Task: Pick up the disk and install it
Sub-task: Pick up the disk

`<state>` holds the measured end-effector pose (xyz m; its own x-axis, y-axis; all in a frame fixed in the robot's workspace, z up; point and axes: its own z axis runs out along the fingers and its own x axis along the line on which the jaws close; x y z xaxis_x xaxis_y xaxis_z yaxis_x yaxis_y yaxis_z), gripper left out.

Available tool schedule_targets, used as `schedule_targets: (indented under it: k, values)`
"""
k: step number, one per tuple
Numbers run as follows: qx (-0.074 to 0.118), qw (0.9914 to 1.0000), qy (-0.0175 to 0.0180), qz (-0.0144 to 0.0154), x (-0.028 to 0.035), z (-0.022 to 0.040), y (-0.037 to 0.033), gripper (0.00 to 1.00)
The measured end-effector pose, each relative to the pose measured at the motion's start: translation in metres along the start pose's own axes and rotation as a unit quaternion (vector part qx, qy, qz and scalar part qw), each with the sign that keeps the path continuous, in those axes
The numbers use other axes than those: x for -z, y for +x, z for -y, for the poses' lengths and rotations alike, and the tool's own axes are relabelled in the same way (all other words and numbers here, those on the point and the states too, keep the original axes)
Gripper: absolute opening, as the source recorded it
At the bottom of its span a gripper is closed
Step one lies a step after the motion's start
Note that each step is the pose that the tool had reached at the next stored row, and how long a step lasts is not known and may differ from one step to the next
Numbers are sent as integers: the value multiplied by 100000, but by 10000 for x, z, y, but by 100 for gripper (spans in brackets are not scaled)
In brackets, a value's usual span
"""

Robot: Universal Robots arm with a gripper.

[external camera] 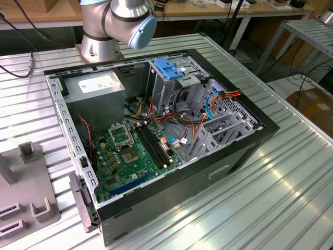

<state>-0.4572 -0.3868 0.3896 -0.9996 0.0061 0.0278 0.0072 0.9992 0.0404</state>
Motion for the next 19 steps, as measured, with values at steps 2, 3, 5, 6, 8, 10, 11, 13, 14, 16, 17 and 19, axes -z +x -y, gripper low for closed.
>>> schedule_targets:
  k: [2,3,5,6,8,10,11,13,14,16,17,19]
  values:
    - [906,99996,26,-39,0,0,0,11]
    - [1600,99987,45,-68,0,0,0,11]
    - [2418,99971,68,-102,0,0,0,11]
    - [2970,99956,83,-118,0,0,0,11]
    - [4054,99918,119,-167,0,0,0,11]
    - [4803,99884,144,-195,0,0,0,11]
    - [5308,99859,162,-217,0,0,0,11]
    - [5941,99823,197,-243,0,0,0,11]
    - [6235,99805,209,-254,0,0,0,11]
    - [7237,99737,259,-294,0,0,0,11]
    - [7759,99698,293,-319,0,0,0,11]
    - [8453,99641,346,-350,0,0,0,11]
